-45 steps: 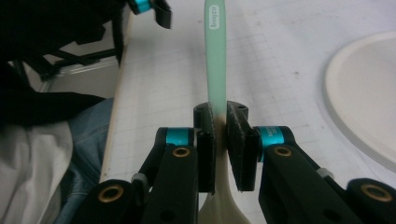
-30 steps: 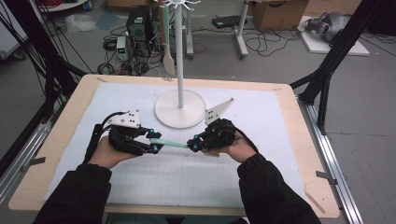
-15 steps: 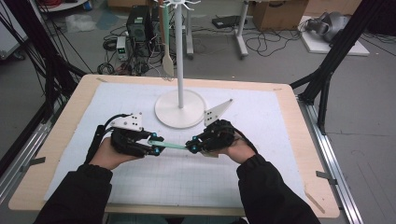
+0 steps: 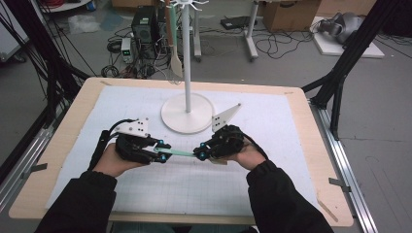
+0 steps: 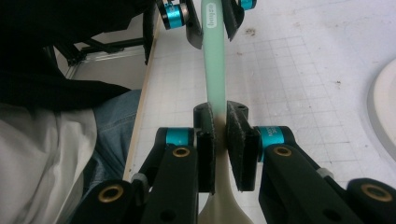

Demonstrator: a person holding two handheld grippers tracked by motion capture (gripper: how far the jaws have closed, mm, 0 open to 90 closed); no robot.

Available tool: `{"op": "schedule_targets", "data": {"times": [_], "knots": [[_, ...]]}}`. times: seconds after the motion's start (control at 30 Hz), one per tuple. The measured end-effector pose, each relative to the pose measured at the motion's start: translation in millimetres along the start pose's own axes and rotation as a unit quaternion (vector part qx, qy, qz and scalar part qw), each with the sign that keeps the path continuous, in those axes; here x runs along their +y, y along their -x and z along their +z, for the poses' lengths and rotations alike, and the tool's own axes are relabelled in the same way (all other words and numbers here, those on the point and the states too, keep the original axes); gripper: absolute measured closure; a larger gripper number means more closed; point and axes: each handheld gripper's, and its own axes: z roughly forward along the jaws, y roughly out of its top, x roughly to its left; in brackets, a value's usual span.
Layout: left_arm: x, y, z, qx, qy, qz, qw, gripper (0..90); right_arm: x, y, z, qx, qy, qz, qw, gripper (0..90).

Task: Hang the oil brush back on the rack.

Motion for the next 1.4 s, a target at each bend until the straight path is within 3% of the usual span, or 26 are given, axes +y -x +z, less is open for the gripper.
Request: {"op": "schedule_targets", "data": {"times": [0.57,0.8,1.03,1.17,1.4], "knots": [[0.4,1.4,-0.1,-0.016,0.001,0.007,0.9998,72.8,-1.2,2.4,-0.6,-0.003,-0.002,-0.003,1.0,82.3],[2.4,6.0,1.9,-0.023,-0.005,0.022,0.9995,82.7,-1.9,3.1,-3.7,-0.012,-0.002,-0.002,0.9999,84.7],[3.1,9.3,3.6,-0.018,-0.019,0.035,0.999,83.1,-0.9,-0.2,3.1,-0.02,-0.031,-0.023,0.9991,83.2],[4.3,11.4,5.9,-0.021,-0.024,0.039,0.9987,83.2,2.1,-3.2,6.0,-0.028,-0.037,-0.034,0.9983,77.5],[5.5,11.8,6.1,-0.02,-0.028,0.041,0.9986,83.2,5.2,-7.5,18.1,-0.029,-0.074,-0.051,0.9955,74.9]]}}
